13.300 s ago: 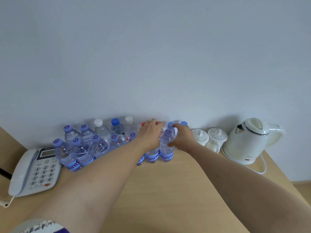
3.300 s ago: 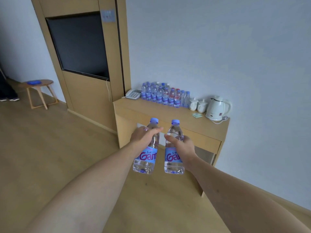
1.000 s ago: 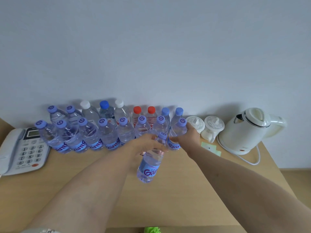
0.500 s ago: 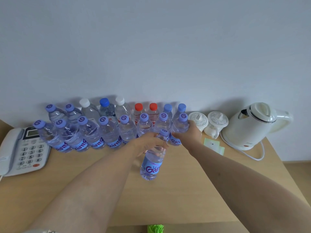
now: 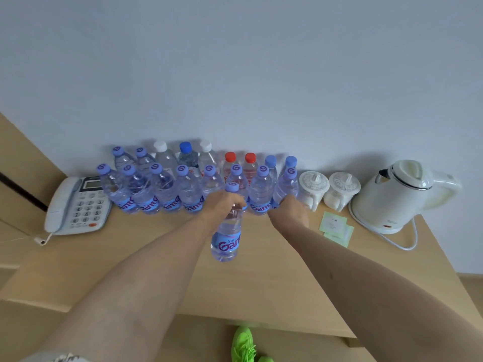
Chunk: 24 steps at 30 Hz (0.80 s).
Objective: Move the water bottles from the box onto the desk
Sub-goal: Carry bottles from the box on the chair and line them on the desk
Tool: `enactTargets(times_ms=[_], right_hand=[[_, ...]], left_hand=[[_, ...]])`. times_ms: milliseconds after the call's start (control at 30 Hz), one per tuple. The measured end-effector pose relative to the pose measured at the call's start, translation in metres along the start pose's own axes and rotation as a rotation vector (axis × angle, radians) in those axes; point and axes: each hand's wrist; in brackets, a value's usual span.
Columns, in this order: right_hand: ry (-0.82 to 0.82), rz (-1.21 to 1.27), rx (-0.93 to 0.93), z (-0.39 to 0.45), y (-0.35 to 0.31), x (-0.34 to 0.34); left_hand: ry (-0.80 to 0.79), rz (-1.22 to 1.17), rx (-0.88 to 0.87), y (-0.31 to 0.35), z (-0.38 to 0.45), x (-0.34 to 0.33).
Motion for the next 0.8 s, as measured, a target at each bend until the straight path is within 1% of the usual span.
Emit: enactTargets(times_ms=[67, 167, 400, 533, 667, 800], right_hand=[[-0.038, -0.012, 0.036, -0.007, -0.011, -0.010], [-0.091, -0.018, 0.104, -0.019, -0.032, -0.030], [-0.180, -0.005, 0.235, -0.044, -0.093, -0.076], [-0.184, -0.017, 0.263, -0.052, -0.132, -0.110], [-0.154, 0.048, 0.230, -0.064, -0.176, -0.151], [-0.124, 0.069, 0.208, -0.078, -0.213, -0.189]], left_hand=[[0.067, -0.050, -0.021, -0.001, -0.009, 0.014], [0.117, -0.120, -0.030, -0.004, -0.021, 0.037], [0.192, -0.091, -0.039, -0.012, -0.038, 0.109], [0.148, -0.101, -0.046, -0.020, -0.035, 0.163], [0.071, -0.081, -0.042, -0.028, -0.025, 0.222], [-0.040, 0.130, 0.019, -0.029, -0.017, 0.278]])
Point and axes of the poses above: each hand's wrist, its own z-axis towards the middle knuckle, its own x-axis out of the back of the hand, y = z × x, and after that the axes turned 5 degrees about -y, right-handed
